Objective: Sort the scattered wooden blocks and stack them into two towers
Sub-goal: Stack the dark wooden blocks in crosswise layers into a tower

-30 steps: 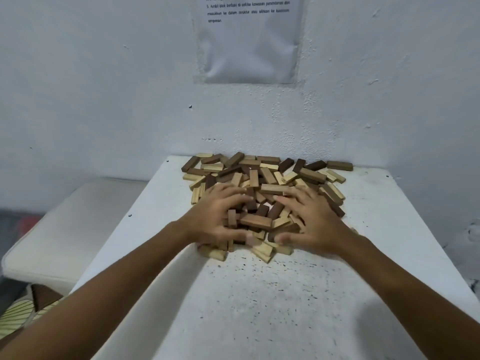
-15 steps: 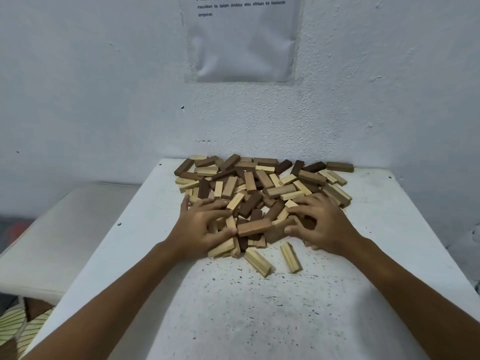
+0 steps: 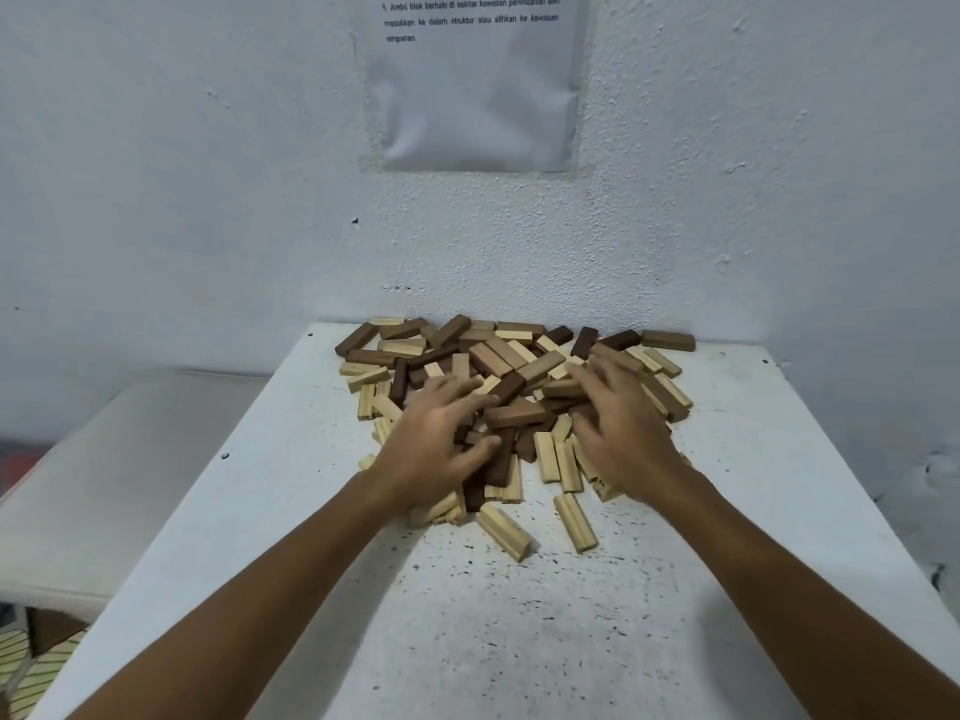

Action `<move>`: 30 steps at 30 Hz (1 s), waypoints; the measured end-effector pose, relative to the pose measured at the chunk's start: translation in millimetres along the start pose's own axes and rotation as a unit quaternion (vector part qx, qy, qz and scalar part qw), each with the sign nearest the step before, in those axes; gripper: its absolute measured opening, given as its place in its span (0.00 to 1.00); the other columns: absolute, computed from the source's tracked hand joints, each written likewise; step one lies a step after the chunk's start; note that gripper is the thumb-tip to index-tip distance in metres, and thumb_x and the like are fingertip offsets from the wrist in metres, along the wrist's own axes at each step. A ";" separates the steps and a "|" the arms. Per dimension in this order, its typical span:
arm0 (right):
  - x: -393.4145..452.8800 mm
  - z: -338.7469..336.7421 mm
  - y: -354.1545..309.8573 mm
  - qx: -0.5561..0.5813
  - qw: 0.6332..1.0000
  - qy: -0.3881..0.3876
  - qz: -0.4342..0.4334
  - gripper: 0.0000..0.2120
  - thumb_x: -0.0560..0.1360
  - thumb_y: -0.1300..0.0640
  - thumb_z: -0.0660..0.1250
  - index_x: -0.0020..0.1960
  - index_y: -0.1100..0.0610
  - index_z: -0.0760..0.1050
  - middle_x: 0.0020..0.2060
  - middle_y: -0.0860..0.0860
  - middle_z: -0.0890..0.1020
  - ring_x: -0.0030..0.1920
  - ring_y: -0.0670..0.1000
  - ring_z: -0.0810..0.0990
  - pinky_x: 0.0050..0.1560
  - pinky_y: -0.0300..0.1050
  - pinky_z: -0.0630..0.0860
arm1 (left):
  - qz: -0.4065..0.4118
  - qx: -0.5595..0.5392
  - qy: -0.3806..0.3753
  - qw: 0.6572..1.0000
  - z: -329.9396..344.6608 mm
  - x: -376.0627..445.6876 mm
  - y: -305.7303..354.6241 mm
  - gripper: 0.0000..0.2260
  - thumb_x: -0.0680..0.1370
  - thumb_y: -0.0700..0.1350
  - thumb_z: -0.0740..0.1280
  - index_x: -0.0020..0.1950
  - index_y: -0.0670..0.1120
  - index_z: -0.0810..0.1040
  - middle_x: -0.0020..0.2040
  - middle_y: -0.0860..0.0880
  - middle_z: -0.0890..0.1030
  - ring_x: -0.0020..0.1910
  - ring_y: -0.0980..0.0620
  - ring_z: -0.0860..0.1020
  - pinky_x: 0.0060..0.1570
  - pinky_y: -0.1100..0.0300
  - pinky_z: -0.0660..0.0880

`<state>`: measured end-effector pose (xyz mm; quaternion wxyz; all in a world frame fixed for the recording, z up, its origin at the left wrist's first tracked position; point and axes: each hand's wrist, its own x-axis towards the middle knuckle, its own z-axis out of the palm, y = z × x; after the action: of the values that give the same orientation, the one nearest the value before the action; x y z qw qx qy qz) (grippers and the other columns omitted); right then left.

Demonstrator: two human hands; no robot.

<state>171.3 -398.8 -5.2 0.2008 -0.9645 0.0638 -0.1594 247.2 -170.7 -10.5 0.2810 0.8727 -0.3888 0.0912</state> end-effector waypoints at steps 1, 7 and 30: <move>-10.2 1.3 0.0 -0.024 0.999 -0.040 -0.002 0.27 0.80 0.50 0.58 0.78 0.46 0.56 0.77 0.53 0.58 0.76 0.55 0.55 0.72 0.56 0.58 | 0.006 -0.001 -0.034 0.999 1.9 -3.5 2.5 0.26 0.76 0.63 0.59 0.72 0.54 0.71 0.74 0.53 0.67 0.75 0.53 0.59 0.73 0.50 0.59; 1.7 0.8 13.0 -0.090 0.990 -0.109 0.006 0.25 0.82 0.42 0.51 0.78 0.39 0.51 0.78 0.49 0.55 0.76 0.53 0.54 0.72 0.58 0.54 | -0.044 0.111 -0.133 0.984 7.1 19.9 13.8 0.22 0.82 0.60 0.54 0.76 0.58 0.63 0.79 0.52 0.57 0.78 0.52 0.50 0.75 0.40 0.44; -13.5 -8.8 -24.2 0.061 0.996 0.036 0.044 0.17 0.74 0.60 0.68 0.63 0.54 0.76 0.49 0.51 0.81 0.49 0.52 0.79 0.47 0.51 0.79 | -0.111 -0.033 0.044 0.992 -7.5 23.8 37.3 0.11 0.73 0.40 0.73 0.55 0.40 0.82 0.48 0.47 0.83 0.42 0.56 0.78 0.36 0.73 0.70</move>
<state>157.2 -377.5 8.5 0.2638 -0.9402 0.1040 -0.1886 236.6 -201.6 20.4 0.3353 0.8956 -0.2799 0.0847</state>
